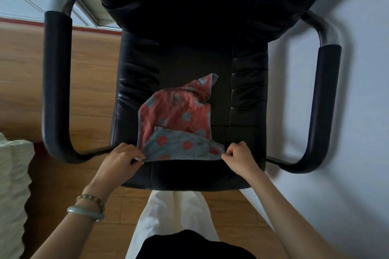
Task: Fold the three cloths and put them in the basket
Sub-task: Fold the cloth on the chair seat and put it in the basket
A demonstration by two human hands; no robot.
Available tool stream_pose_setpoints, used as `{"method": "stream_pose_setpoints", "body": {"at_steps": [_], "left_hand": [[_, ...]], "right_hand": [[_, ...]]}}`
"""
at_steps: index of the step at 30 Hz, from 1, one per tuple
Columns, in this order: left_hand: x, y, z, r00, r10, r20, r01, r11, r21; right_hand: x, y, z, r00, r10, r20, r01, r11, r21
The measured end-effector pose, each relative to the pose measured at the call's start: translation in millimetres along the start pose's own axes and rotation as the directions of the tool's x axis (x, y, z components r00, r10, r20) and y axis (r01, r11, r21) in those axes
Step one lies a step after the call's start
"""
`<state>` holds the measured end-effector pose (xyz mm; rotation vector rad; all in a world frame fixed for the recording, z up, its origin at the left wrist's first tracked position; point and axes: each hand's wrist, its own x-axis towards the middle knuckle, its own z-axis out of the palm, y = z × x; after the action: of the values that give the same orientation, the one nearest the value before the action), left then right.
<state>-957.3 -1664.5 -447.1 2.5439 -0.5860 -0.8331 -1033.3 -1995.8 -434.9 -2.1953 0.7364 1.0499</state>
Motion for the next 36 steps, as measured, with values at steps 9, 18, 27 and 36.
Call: {"method": "stream_pose_setpoints", "body": {"at_steps": [9, 18, 27, 36], "left_hand": [[39, 25, -2, 0.97, 0.15, -0.191, -0.127, 0.984, 0.125], [63, 35, 12, 0.993, 0.108, -0.05, -0.09, 0.954, 0.286], [63, 37, 10, 0.989, 0.071, -0.129, -0.039, 0.971, 0.234], [24, 36, -42, 0.957, 0.06, -0.283, -0.033, 0.995, 0.098]], "right_hand": [[12, -17, -7, 0.954, -0.262, -0.147, 0.234, 0.955, -0.182], [12, -8, 18, 0.956, -0.238, -0.169, 0.201, 0.957, -0.211], [17, -8, 19, 0.968, -0.207, -0.14, 0.173, 0.959, -0.223], [-21, -23, -7, 0.948, -0.227, -0.225, 0.275, 0.938, 0.212]]}}
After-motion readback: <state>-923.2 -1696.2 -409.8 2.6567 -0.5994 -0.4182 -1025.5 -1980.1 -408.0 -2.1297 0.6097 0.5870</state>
